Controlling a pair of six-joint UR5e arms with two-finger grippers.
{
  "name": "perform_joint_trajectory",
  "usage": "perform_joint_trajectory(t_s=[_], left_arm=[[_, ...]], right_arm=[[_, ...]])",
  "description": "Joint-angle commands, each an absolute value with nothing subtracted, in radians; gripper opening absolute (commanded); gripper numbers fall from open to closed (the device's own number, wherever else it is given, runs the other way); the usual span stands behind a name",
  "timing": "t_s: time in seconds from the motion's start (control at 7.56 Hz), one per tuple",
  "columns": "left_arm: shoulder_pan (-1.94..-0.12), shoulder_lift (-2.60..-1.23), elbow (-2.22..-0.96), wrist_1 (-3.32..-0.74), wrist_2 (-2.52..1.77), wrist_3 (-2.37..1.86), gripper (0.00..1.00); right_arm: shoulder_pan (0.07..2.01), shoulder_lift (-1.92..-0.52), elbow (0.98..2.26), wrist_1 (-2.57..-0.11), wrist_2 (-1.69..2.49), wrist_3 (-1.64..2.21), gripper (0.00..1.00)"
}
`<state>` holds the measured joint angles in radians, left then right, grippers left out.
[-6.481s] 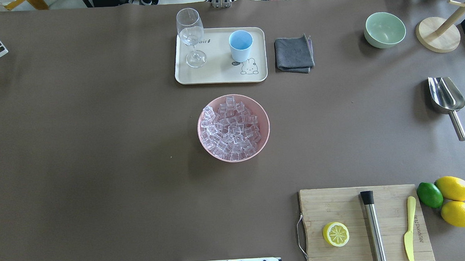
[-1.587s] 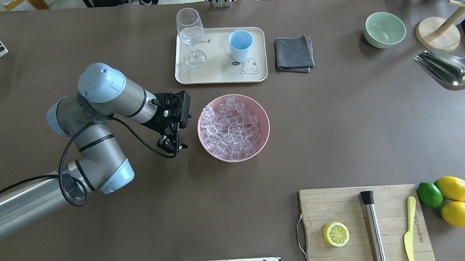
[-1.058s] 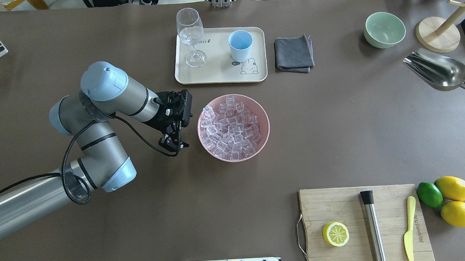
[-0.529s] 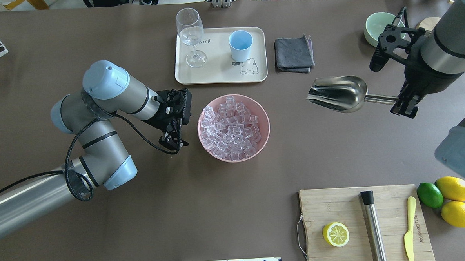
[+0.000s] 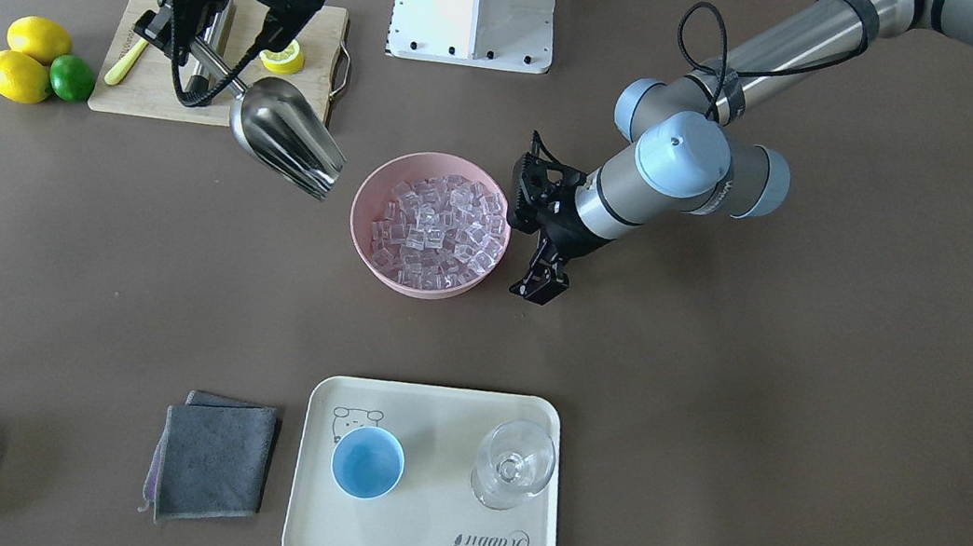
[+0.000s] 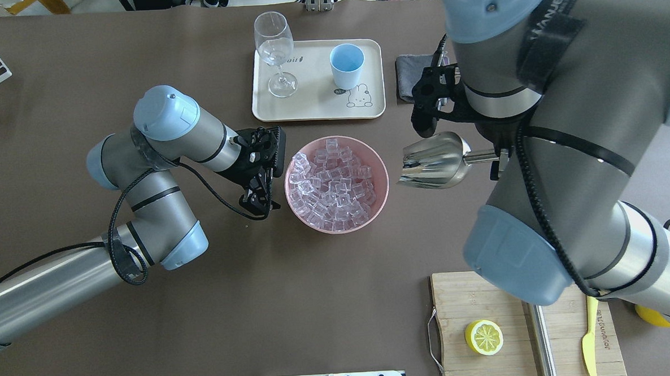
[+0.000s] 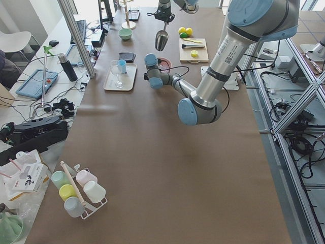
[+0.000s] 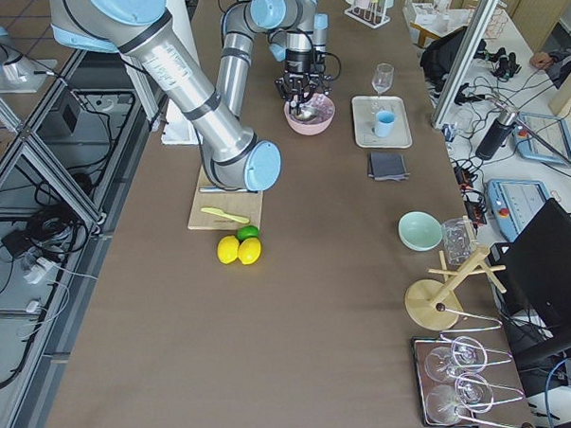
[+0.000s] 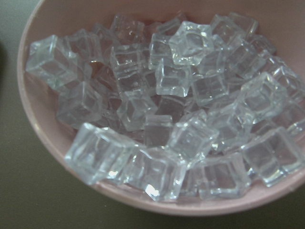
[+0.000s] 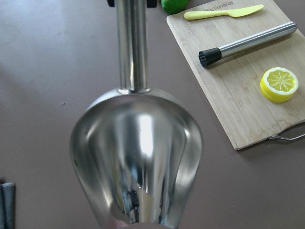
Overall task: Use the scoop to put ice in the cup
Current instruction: 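Lift the scoop with the right gripper and carry it toward the bowl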
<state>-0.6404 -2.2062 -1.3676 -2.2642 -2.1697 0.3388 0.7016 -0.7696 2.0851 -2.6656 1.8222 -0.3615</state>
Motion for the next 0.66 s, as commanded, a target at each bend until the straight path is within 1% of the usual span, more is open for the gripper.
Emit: perform_joint_trajectory(t_s=[0.0, 0.13, 0.26, 0.4, 0.53], left_arm=[[-0.641, -2.198, -1.367, -2.266, -2.201, 0.244, 0.99], [-0.641, -2.197, -1.368, -2.266, -2.207, 0.238, 0.99], [-0.640, -2.198, -1.368, -2.266, -2.207, 0.224, 0.99], [-0.637, -2.201, -1.368, -2.267, -2.204, 0.218, 0.99], [-0.623, -2.201, -1.371, -2.279, -2.195, 0.218, 0.99]], right_arm=[[0.628, -0.616, 1.952, -2.779, 1.706, -0.370, 0.00], [0.621, -0.589, 1.922, -2.786, 1.694, -0.370, 0.00], [0.598, -0.540, 1.842, -2.787, 1.656, -0.370, 0.00], [0.582, -0.514, 1.803, -2.787, 1.631, -0.370, 0.00], [0.572, -0.476, 1.728, -2.789, 1.609, -0.371, 0.00]])
